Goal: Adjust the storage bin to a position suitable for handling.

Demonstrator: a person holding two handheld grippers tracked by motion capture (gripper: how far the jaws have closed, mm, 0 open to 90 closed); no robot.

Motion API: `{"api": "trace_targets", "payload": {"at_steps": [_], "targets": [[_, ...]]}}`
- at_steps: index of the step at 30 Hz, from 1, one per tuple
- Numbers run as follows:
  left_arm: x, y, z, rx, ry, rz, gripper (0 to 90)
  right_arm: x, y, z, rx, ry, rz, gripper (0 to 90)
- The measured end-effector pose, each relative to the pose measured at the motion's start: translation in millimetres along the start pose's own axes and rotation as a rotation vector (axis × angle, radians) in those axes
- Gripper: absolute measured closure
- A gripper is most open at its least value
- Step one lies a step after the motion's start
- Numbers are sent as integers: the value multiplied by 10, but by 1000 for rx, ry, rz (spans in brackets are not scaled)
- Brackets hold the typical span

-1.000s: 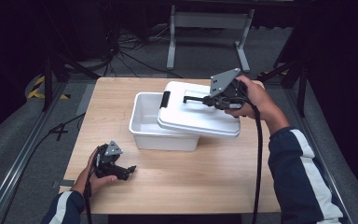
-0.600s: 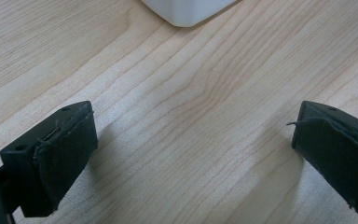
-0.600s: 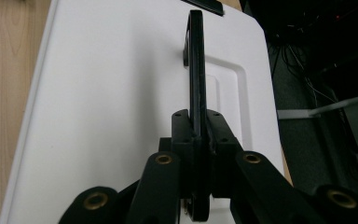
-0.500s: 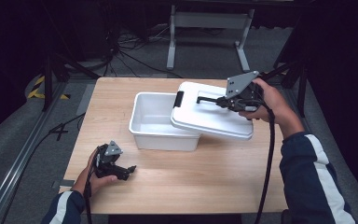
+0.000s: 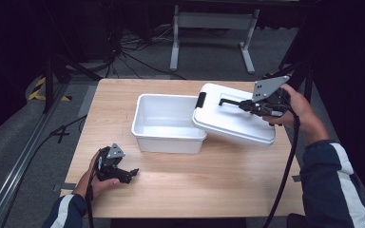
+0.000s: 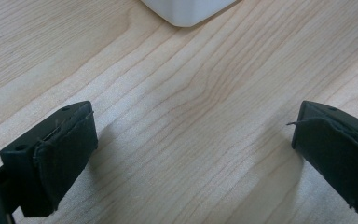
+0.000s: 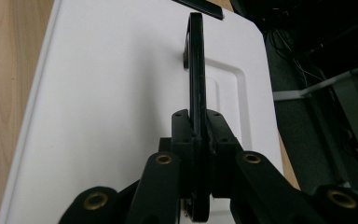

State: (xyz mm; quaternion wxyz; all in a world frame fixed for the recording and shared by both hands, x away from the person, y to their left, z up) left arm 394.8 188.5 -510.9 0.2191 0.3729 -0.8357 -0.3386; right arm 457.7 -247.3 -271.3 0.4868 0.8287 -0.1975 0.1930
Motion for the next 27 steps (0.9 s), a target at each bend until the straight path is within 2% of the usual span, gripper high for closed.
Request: {"api": "trace_targets", "payload": {"at_steps": [16,20,27], "targets": [[-1,0,0,0,-1,0,5,-44,140,429,-26,-61,33,843],[-1,1,0,-1,-1,0,5,-56,140,515,-26,-69,40,843],[-1,0,0,0,0,0,6,-93,64,705,-36,-113,22,843]]}}
Point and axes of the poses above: each handheld gripper's, and its own axes: y roughly backward along the jaws, z roughly out of its underside, x roughly to its right, the point moved 4 cm from there along -y, roughly forward along the jaws, and after that the axes turned 8 degrees about y, right-handed, at the moved point
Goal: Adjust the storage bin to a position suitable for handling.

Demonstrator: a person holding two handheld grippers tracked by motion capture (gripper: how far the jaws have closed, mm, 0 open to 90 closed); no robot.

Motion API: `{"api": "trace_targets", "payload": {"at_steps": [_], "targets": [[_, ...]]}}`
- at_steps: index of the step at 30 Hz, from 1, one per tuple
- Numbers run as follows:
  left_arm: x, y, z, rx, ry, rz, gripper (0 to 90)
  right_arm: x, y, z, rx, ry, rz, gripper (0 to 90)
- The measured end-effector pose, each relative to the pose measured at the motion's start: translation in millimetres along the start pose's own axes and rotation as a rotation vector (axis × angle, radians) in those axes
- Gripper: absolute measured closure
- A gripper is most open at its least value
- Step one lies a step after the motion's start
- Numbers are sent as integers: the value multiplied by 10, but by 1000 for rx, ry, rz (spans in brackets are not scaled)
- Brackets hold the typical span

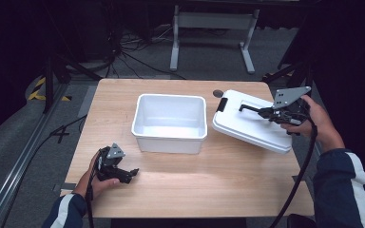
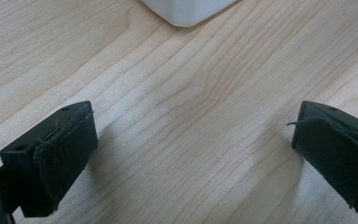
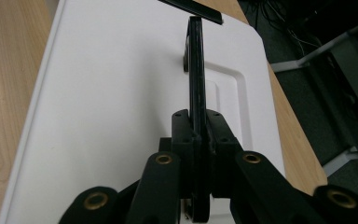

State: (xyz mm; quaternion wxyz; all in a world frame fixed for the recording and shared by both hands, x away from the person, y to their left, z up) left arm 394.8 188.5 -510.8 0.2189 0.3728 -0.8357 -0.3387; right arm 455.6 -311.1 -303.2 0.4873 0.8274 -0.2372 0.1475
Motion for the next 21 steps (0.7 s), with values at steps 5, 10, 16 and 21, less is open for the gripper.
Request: {"api": "trace_targets", "payload": {"at_steps": [5,10,16,21], "targets": [[0,0,0,0,0,0,5,-19,-109,111,-13,-23,-12,843],[0,0,0,0,0,0,5,-51,-292,197,-47,-43,-28,843],[0,0,0,0,0,0,6,-70,-433,262,-44,-66,-39,843],[0,0,0,0,0,0,5,-99,-552,314,-49,-82,-52,843]]}}
Point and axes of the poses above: each handheld gripper's, and its own axes: y roughly backward along the jaws, z roughly out of its underside, x roughly to its right, the point moved 4 cm from there along -y, roughly forward along the jaws, and after that the axes turned 8 degrees about y, right-handed, at the moved point
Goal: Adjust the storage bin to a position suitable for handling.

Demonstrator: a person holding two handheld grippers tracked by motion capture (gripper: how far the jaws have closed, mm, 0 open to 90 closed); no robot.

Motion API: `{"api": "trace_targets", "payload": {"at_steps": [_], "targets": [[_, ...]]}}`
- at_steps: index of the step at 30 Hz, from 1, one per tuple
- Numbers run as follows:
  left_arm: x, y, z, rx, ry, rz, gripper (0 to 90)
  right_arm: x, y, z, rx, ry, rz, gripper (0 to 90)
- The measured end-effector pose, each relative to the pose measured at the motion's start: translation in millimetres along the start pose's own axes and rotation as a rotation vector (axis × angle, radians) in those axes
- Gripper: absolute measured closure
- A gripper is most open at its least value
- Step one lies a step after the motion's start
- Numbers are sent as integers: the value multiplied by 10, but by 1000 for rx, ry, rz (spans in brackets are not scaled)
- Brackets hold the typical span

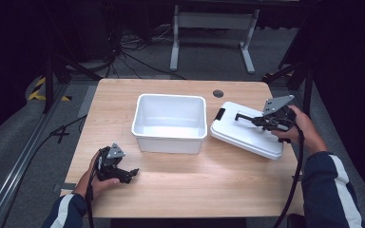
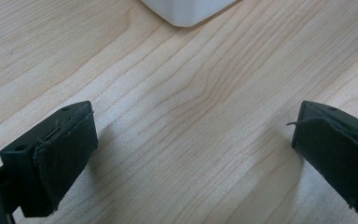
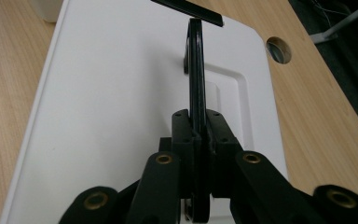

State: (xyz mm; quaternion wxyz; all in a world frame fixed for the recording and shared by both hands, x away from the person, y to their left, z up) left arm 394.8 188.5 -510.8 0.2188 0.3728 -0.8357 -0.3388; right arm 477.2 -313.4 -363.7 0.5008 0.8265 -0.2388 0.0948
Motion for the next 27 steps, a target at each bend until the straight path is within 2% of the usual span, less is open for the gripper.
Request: {"api": "trace_targets", "payload": {"at_steps": [8,27], "targets": [[0,0,0,0,0,0,6,-33,-269,118,-31,-29,-16,843],[-3,-1,-2,2,-4,0,5,8,-533,275,-33,-101,-23,837]]}}
Point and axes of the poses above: each handheld gripper's, and its own axes: y roughly backward along the jaws, z roughly out of its underside, x roughly to its right, the point moved 4 cm from there along -y, roughly forward along the jaws, and after that the axes turned 8 degrees about y, right-handed, at the moved point
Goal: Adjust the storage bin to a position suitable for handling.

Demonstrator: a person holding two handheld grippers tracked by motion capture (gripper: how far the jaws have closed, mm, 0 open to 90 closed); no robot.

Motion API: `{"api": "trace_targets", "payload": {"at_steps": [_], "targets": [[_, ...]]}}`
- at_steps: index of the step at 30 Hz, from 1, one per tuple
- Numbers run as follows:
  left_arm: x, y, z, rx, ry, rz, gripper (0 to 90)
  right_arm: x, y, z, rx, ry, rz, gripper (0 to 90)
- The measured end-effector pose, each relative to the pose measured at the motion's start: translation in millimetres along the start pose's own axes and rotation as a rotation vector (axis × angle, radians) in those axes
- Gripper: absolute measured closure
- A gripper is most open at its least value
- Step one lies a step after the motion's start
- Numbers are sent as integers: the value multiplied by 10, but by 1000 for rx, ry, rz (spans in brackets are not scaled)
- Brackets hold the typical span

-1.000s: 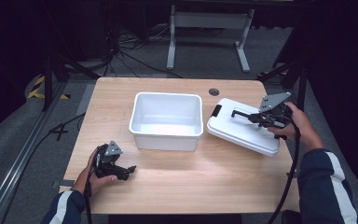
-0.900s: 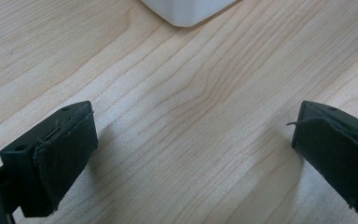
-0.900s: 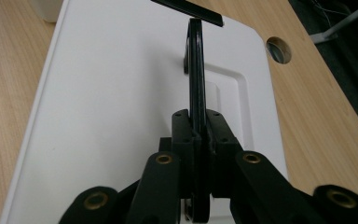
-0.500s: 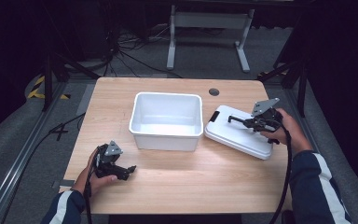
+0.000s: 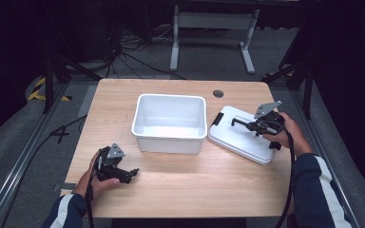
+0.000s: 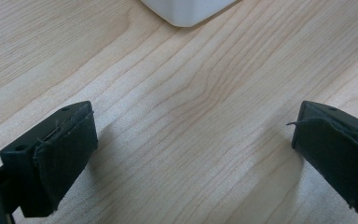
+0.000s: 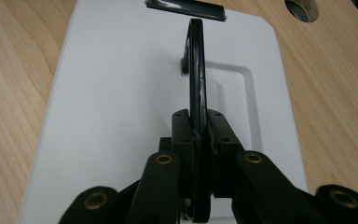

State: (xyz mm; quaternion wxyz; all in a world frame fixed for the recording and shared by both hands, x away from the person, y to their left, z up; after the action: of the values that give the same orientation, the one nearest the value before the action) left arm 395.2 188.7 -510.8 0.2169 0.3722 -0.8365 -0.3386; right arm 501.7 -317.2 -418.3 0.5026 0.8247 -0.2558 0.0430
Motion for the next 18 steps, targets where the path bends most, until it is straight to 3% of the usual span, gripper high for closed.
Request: {"api": "trace_targets", "payload": {"at_steps": [6,11,18], "targets": [[-2,0,0,0,-2,3,6,6,-58,27,-22,-21,-1,827],[-5,-3,-3,0,-6,6,5,47,-44,39,10,-68,7,780],[-8,-2,-3,-1,-10,6,5,34,78,-55,47,-82,34,695]]}}
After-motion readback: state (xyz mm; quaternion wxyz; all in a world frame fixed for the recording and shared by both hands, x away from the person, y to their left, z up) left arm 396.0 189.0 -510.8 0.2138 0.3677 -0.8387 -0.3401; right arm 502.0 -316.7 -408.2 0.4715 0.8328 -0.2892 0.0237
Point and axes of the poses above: each handheld gripper's, and its own axes: y roughly backward along the jaws, z roughly out of its underside, x roughly to its right, the point moved 4 cm from there along -y, roughly forward along the jaws, and after that the axes turned 8 degrees about y, right-handed, at the moved point
